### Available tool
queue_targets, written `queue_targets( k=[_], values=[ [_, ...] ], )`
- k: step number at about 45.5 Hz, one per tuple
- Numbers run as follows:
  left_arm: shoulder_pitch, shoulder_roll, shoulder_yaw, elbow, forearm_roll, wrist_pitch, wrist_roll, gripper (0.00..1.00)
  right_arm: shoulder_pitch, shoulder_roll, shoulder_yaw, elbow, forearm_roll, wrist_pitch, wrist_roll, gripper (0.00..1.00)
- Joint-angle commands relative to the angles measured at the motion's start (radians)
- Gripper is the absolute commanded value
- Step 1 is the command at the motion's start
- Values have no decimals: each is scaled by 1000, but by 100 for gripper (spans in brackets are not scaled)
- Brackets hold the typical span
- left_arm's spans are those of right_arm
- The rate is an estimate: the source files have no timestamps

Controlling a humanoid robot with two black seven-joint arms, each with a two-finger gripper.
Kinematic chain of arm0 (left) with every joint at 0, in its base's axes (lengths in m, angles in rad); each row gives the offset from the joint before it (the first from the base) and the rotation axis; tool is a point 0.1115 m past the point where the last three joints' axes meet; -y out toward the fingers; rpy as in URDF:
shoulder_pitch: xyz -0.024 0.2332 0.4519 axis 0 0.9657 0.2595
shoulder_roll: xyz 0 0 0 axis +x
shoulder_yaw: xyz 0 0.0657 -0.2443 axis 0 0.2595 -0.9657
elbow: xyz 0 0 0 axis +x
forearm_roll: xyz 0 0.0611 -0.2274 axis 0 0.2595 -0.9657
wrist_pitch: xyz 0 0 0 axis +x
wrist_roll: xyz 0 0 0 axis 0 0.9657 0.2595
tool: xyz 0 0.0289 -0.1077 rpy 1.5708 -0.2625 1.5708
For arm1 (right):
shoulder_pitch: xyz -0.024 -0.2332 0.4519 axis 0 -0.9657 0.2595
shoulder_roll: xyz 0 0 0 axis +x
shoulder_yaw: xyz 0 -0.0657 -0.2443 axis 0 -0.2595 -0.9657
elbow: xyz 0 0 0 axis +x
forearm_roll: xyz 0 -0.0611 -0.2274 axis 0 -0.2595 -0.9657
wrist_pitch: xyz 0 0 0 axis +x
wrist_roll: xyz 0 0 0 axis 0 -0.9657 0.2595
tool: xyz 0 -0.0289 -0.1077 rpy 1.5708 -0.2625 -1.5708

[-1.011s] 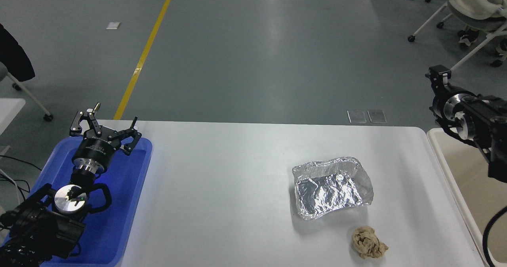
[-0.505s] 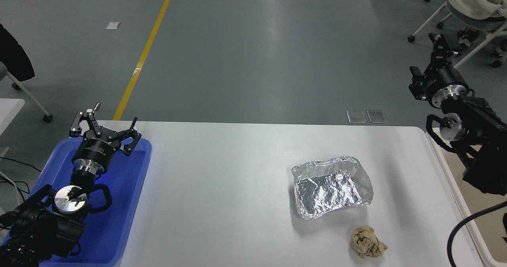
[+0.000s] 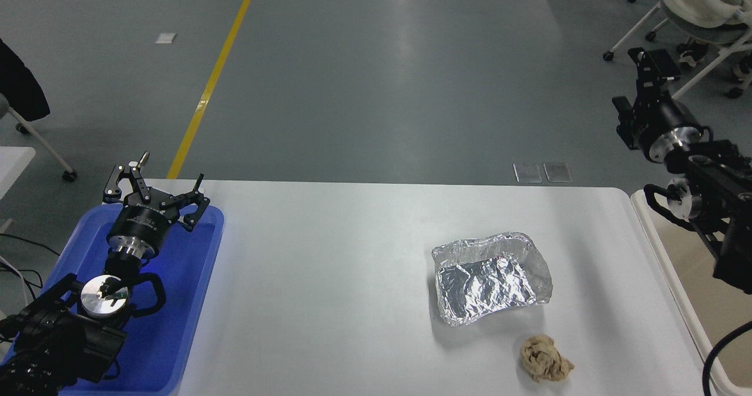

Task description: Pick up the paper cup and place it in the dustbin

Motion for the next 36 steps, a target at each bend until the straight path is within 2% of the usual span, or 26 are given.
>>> queue_targets(
  k=[1, 16, 32, 36],
  values=[
    [0, 0, 0, 0, 0, 0, 0, 100, 242, -54, -520, 8, -18, 71, 2, 100],
    [0, 0, 1, 0, 0, 0, 0, 100, 549, -46, -833, 74, -10, 562, 0, 100],
    [0, 0, 0, -2, 0, 0, 0, 100, 787, 5, -1100, 290, -7, 788, 0, 100],
    [0, 0, 1, 0, 0, 0, 0, 100, 836, 9, -1145, 343, -8, 794, 0, 100]
  ],
)
